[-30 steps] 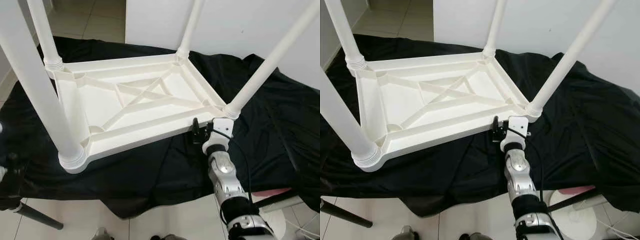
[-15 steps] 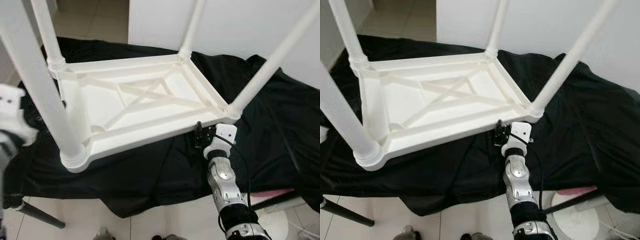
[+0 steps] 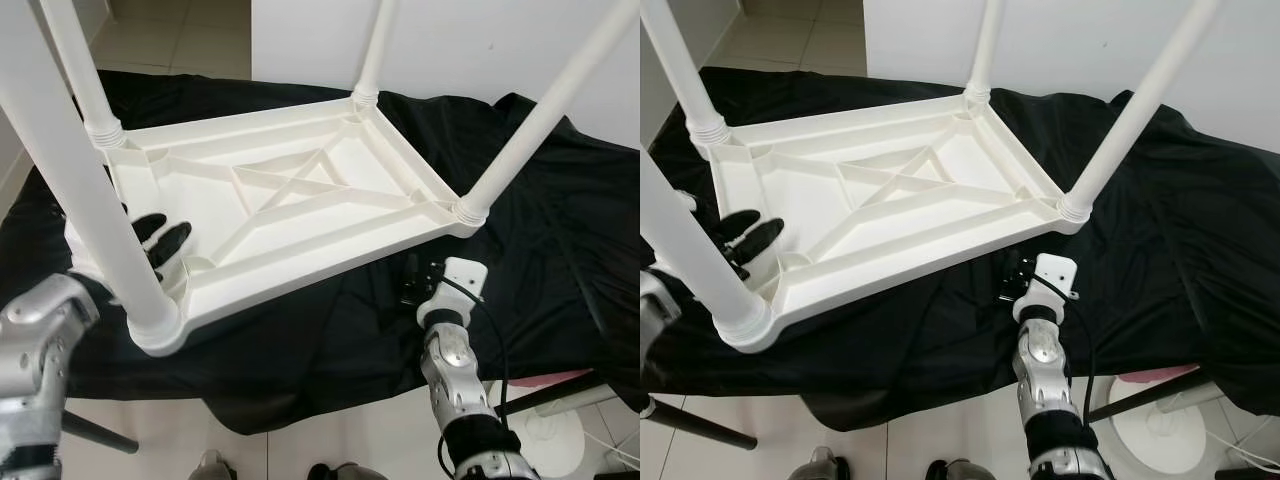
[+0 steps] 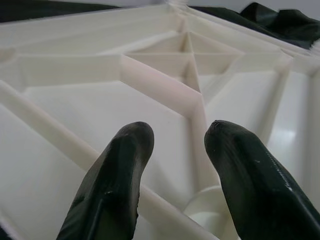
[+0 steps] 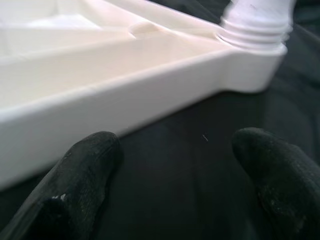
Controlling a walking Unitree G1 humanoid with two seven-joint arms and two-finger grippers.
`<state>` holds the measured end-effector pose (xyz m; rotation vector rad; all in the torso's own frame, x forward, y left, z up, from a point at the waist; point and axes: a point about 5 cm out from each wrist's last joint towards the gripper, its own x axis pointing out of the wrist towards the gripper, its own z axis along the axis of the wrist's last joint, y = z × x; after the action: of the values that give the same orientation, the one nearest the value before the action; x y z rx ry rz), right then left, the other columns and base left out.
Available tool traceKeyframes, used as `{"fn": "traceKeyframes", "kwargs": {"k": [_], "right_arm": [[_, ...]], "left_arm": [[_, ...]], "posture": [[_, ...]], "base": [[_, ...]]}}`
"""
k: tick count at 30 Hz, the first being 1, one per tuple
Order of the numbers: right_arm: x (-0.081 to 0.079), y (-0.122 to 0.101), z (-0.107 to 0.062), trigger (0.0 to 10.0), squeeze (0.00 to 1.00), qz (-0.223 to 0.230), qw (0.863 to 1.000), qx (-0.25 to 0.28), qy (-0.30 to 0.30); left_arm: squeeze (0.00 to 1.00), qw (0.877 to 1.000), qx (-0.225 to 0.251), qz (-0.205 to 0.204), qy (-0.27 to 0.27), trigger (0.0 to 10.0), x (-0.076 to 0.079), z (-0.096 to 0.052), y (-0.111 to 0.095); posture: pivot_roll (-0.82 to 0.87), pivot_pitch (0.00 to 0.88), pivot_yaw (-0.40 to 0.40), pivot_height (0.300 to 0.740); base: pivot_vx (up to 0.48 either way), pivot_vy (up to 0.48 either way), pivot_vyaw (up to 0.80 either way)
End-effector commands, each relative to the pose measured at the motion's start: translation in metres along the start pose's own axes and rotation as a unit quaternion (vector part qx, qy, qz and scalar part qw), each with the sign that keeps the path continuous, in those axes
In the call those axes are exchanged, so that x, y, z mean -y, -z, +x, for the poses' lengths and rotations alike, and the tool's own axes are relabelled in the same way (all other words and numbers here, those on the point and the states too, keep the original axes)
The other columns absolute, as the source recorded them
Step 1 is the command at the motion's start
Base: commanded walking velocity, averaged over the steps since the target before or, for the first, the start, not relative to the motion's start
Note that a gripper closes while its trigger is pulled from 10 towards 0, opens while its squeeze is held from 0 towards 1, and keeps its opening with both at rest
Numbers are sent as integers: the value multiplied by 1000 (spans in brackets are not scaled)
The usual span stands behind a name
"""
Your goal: Building children table
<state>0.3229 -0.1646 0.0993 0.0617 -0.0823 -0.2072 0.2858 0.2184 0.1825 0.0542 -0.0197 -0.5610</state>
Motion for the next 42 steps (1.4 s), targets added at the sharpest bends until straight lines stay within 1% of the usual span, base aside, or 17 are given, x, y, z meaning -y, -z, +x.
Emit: {"fn": "traceKeyframes", "kwargs": {"k": [1,2,3,5,6,7,9,12,14,17,18,19,22,23,26,35,42], "right_arm": [[5,9,1,10000,0,-5,1000,-26,-1],[1,8,6,10000,0,-9,999,-30,-20],[1,8,6,10000,0,-9,999,-30,-20],[-7,6,13,10000,0,-8,998,-37,-52],[-7,6,13,10000,0,-8,998,-37,-52],[-13,5,18,10000,0,-10,996,-43,-82],[-19,3,21,10000,0,-12,993,-48,-111],[-23,2,25,10000,0,-10,990,-52,-129],[-28,-3,31,10000,0,-9,986,-51,-157],[-32,-6,33,10000,0,-4,983,-51,-175],[-38,-7,35,10000,0,3,979,-55,-197],[-38,-7,35,10000,0,3,979,-55,-197],[-43,-12,41,10000,0,-7,977,-50,-205],[-43,-12,41,10000,0,-7,977,-50,-205],[-38,-14,43,10000,0,-6,983,-39,-182],[-25,-9,40,10000,0,7,986,-30,-164],[0,-7,31,10000,0,10,991,12,-132]], "left_arm": [[0,1000,4,-8,30,10000,11,2,2],[0,999,3,-17,39,10000,20,3,7],[0,999,3,-17,39,10000,20,3,7],[0,998,3,-29,55,10000,36,6,14],[0,998,3,-29,55,10000,36,6,14],[0,997,4,-38,64,10000,45,7,17],[0,996,6,-45,70,10000,52,8,18],[0,996,5,-48,79,10000,61,9,20],[0,994,1,-52,100,10000,77,11,23],[0,992,-1,-51,111,10000,85,12,24],[0,991,-2,-53,123,10000,94,15,24],[0,991,-2,-53,123,10000,94,15,24],[0,987,6,-60,149,10000,120,26,22],[0,987,6,-60,149,10000,120,26,22],[0,986,15,-70,153,10000,133,31,18],[0,986,24,-74,149,10000,142,35,13],[0,994,16,-36,102,10000,118,30,15]], "posture": [[131,120,-114,740],[137,118,-120,740],[137,118,-120,740],[144,115,-127,740],[144,115,-127,740],[147,113,-131,740],[147,113,-131,740],[157,112,-137,740],[159,112,-139,740],[161,111,-141,740],[160,111,-140,740],[160,111,-140,740],[160,107,-137,740],[160,107,-137,740],[158,106,-134,740],[156,102,-134,740],[149,97,-137,740]], "base": [[0,0,0],[0,0,0],[0,0,0],[0,0,0],[0,0,0],[0,0,0],[0,0,0],[0,0,0],[0,0,0],[0,0,0],[0,0,0],[0,0,0],[0,0,0],[0,0,0],[0,0,0],[0,0,0],[0,0,0]]}}
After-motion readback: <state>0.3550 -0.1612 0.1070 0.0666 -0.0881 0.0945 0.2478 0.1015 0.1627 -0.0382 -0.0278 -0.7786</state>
